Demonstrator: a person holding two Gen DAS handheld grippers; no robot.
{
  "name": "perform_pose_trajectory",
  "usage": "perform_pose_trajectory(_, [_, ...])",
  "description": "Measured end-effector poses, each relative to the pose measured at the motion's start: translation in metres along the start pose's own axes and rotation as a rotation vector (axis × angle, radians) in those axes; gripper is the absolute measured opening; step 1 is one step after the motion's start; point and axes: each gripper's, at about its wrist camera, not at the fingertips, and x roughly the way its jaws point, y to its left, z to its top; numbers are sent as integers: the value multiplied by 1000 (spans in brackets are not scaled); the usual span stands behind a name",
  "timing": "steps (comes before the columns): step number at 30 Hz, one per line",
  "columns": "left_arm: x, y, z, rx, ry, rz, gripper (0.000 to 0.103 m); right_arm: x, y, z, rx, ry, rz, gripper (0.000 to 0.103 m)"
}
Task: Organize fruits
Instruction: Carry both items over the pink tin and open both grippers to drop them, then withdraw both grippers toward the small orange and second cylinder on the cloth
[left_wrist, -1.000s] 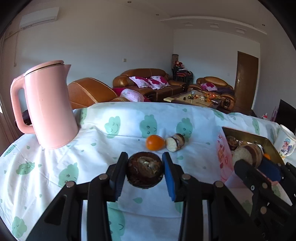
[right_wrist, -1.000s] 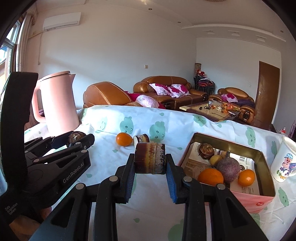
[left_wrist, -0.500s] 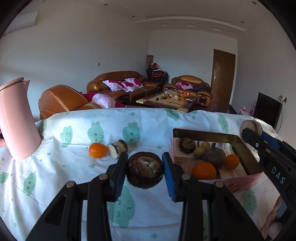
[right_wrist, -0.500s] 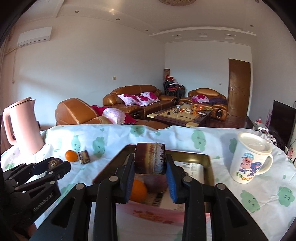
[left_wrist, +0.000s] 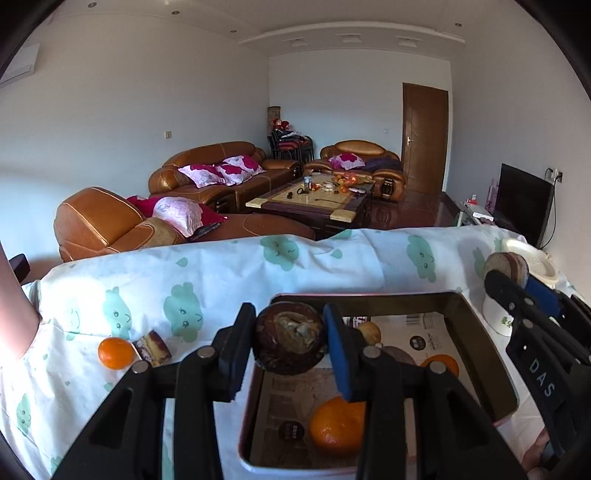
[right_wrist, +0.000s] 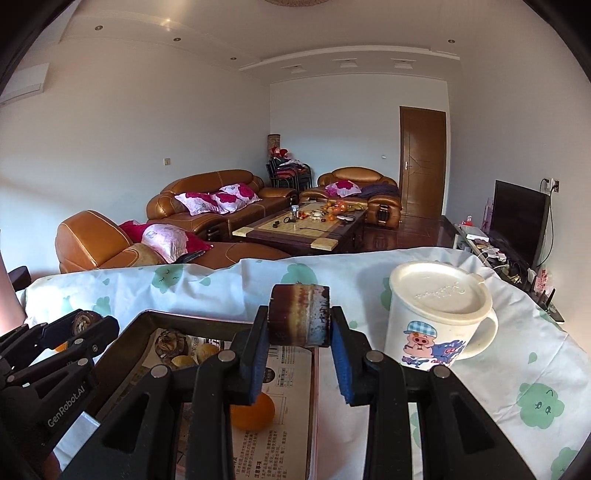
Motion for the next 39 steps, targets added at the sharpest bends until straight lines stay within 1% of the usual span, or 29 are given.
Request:
perform_pose_trajectory(2, [8, -2, 2, 9, 12, 19, 40, 4, 0, 0, -8, 9, -5, 33])
perform_pose_trajectory(4, [16, -1, 1, 12, 41, 36, 40, 12, 1, -1, -17, 32, -7, 33])
perform_pose_trajectory(7, [30, -1, -4, 23, 85, 54, 40, 22, 1, -3, -1, 72, 16, 33])
perform_pose_trajectory(10, [37, 0, -5, 19, 110, 54, 40, 28, 6, -5, -18, 102, 25, 33])
perform_pose_trajectory(12, [38, -2, -5, 21, 112, 53, 40, 30, 12, -6, -45, 118, 30, 33])
perform_pose_trajectory(15, [38, -3, -5, 27, 115, 55, 40, 27, 16, -7, -66, 110, 34, 33])
perform_pose_trajectory(24, [44, -6, -3, 36, 124, 52, 41, 29, 27, -8, -105, 129, 99, 33])
perform_pose_trajectory(25, [42, -6, -3, 39, 115, 48, 47, 29, 28, -8, -111, 128, 127, 34])
perform_pose_trajectory(26, [40, -7, -3, 42, 102, 55, 57, 28, 29, -8, -119, 126, 153, 35])
perform_pose_trajectory(27, [37, -6, -4, 35, 90, 81, 62, 27, 31, -8, -125, 118, 155, 37])
perform_pose_trajectory(29, [31, -1, -5, 7, 71, 113, 87, 23, 28, -7, -113, 97, 152, 38])
perform_pose_trajectory(31, [23, 6, -7, -26, 42, 112, 93, 20, 23, -6, -79, 78, 158, 40])
perform_pose_trajectory(33, [14, 12, -7, -45, 11, 108, 94, 16, 16, -5, -36, 65, 180, 46])
perform_pose_trajectory(35, [8, 17, -7, -62, -7, 120, 101, 12, 12, -4, -8, 49, 183, 58])
perform_pose_trajectory(36, [5, 19, -7, -72, -16, 122, 103, 10, 10, -3, 2, 33, 177, 61])
perform_pose_trajectory(38, [-2, 24, -9, -87, -38, 96, 103, 5, 7, -2, 18, 3, 164, 70])
perform_pose_trajectory(39, [-4, 25, -10, -86, -44, 93, 103, 3, 6, -2, 21, -8, 154, 71])
